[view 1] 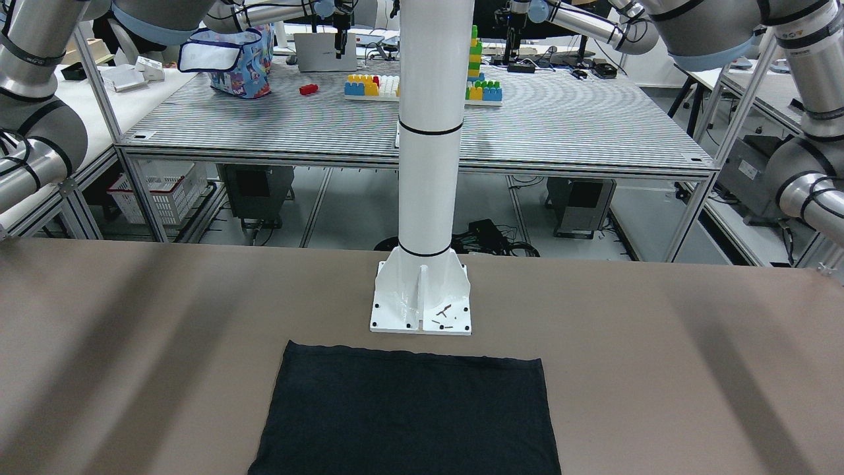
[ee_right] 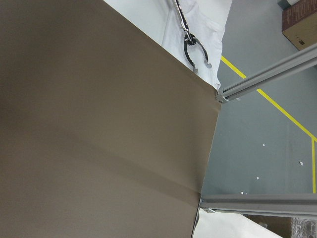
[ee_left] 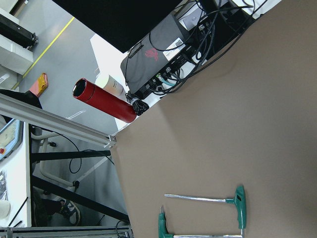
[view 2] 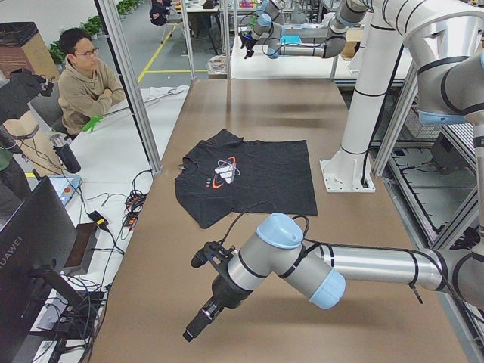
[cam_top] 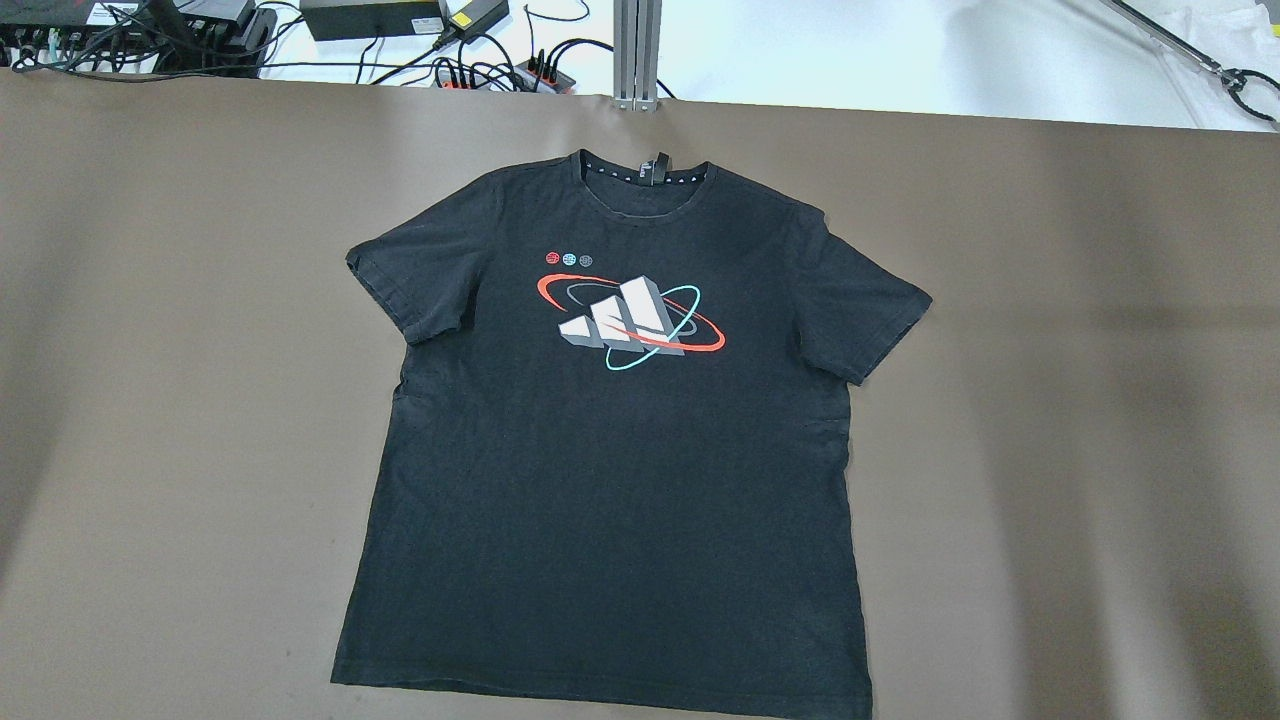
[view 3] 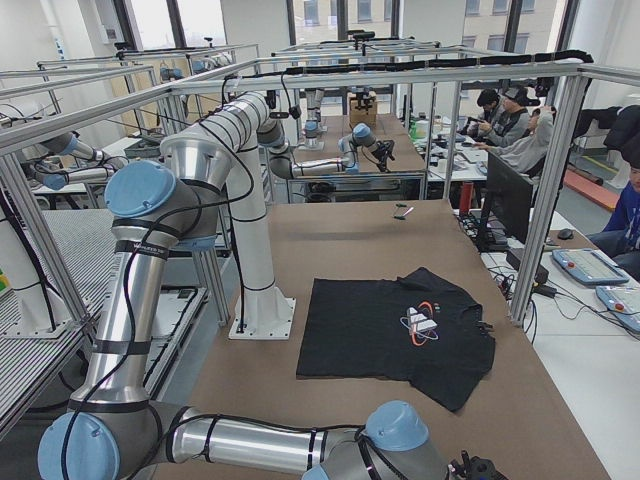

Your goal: Fold clothes

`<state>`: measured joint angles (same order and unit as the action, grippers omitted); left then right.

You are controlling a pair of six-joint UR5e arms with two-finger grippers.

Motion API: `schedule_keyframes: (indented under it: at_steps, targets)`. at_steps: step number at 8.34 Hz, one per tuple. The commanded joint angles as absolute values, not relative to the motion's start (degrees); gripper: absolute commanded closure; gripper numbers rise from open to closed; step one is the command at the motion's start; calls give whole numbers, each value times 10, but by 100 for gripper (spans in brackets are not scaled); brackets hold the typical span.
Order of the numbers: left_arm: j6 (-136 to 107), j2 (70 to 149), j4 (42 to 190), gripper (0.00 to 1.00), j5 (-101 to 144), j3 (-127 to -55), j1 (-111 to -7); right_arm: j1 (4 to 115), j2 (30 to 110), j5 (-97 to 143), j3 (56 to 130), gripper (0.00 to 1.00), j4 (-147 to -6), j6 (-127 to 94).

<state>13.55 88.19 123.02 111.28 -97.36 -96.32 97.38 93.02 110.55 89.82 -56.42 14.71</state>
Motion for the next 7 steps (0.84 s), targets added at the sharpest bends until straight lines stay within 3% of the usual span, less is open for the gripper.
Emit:
schedule_keyframes:
  at_steps: [1,7]
  targets:
    - [133,850,1251,0,1093,-989,-961,975,931,1104,898,5,-564,147]
    - [133,847,1251,0,1092,-982,-960,975,937,1104,898,5,-563,146]
